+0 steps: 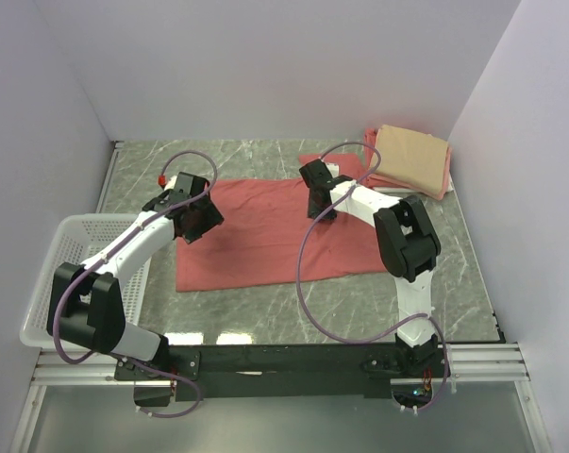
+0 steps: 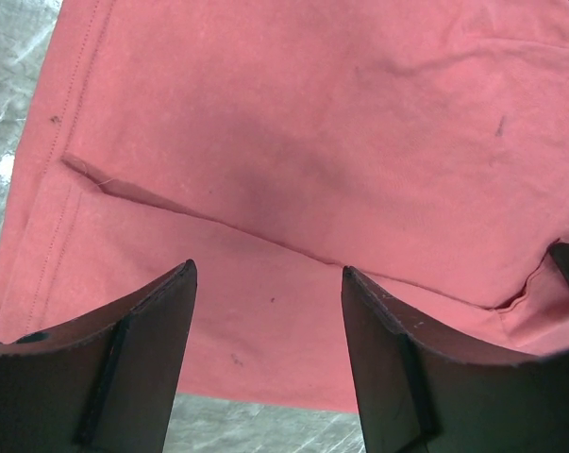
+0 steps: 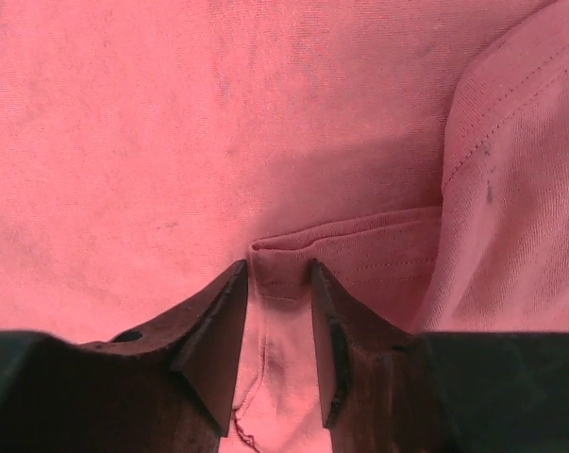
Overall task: Fold and stack the t-shirts
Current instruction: Fold the tshirt
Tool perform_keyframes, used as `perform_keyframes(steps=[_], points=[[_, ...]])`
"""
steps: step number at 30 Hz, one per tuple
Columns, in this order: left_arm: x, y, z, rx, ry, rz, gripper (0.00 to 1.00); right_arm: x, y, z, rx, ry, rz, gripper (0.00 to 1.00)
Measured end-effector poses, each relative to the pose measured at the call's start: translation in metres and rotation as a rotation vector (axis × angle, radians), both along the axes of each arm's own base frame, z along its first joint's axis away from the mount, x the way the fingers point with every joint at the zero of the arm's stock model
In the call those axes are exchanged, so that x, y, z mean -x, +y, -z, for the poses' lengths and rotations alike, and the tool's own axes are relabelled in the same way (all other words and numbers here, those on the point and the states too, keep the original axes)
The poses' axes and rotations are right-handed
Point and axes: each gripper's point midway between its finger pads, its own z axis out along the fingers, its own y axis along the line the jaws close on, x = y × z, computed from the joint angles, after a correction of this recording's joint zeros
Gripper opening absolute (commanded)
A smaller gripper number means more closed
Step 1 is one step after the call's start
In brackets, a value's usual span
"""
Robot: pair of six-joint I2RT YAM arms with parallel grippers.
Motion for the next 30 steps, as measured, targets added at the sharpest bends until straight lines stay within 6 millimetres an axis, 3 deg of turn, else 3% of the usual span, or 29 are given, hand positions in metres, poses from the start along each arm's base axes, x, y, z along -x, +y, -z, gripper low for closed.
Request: perform_keyframes(steps=[5, 8, 30], points=[[0.000, 0.001, 0.001, -0.001, 0.003, -0.003, 0.68, 0.000, 0.001, 0.000, -0.007, -0.001, 0.005, 0.07], [0.001, 0.002, 0.002, -0.001, 0.006, -0.004, 0.68, -0.001, 0.002, 0.000, -0.013, -0.004, 0.010, 0.00], [0.006, 0.008, 0.006, -0.005, 0.015, -0.016, 0.68, -0.005, 0.025, -0.022, -0.058, -0.068, -0.026, 0.00]])
